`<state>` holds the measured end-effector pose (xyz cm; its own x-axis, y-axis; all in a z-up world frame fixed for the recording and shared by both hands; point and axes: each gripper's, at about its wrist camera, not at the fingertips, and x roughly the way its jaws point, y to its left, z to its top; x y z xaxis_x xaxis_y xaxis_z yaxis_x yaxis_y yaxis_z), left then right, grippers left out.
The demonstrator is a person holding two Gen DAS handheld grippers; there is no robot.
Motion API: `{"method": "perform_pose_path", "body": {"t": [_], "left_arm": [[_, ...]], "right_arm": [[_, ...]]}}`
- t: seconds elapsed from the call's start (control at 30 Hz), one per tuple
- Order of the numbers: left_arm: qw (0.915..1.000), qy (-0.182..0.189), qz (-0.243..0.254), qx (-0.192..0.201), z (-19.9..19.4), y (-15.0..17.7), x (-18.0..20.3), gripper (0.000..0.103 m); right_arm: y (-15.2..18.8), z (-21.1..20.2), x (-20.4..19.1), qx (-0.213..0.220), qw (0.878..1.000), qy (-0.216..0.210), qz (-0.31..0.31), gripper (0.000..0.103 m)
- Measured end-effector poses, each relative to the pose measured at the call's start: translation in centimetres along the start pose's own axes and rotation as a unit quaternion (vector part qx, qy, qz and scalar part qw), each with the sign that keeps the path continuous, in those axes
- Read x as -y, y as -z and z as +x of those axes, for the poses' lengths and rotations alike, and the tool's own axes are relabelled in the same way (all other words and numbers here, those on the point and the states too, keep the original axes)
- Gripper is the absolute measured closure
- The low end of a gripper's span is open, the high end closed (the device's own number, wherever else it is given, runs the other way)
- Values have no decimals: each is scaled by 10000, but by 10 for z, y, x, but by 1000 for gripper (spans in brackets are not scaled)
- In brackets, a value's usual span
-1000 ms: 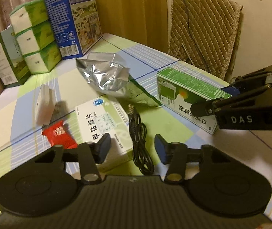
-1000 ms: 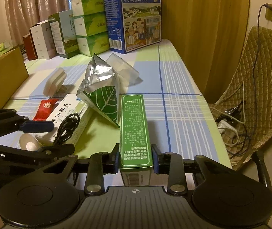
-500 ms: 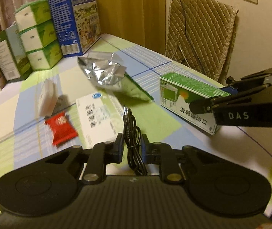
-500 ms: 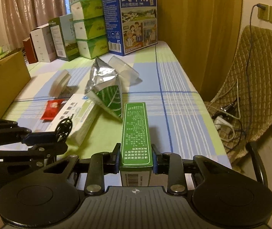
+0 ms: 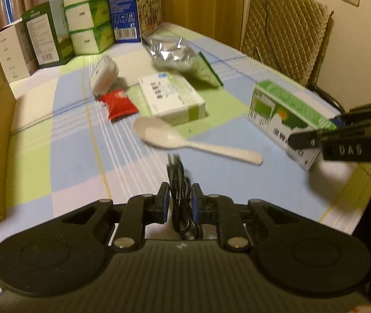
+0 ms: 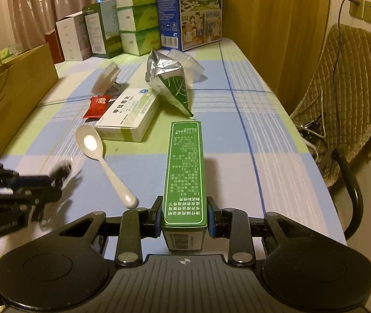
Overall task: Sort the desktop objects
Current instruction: 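Carry the green box and black cable over the cardboard box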
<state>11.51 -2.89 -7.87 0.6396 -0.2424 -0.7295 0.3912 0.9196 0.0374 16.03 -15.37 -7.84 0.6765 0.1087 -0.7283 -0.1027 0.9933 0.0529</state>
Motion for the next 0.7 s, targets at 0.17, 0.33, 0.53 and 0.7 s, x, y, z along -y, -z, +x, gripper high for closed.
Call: {"method": "perform_pose_path", "body": {"t": [0.17,0.33,0.53,0.7], "left_arm": [[10000,-58,-56,-44,6,5,-1,88],[9998,-132,-114,11,6,8,-1,83],[9997,-222,-61,115,6,11,1,81],[9997,-150,-170,132,8,10,-3,82]], "right_arm": [[-6,6,0,24,10000,41,-41,55],[-12,13,0,4,9999,91,-61,54],[-16,18,-2,39,9999,96,-84,54],[-19,19,0,77,9999,92,-27,54]]}}
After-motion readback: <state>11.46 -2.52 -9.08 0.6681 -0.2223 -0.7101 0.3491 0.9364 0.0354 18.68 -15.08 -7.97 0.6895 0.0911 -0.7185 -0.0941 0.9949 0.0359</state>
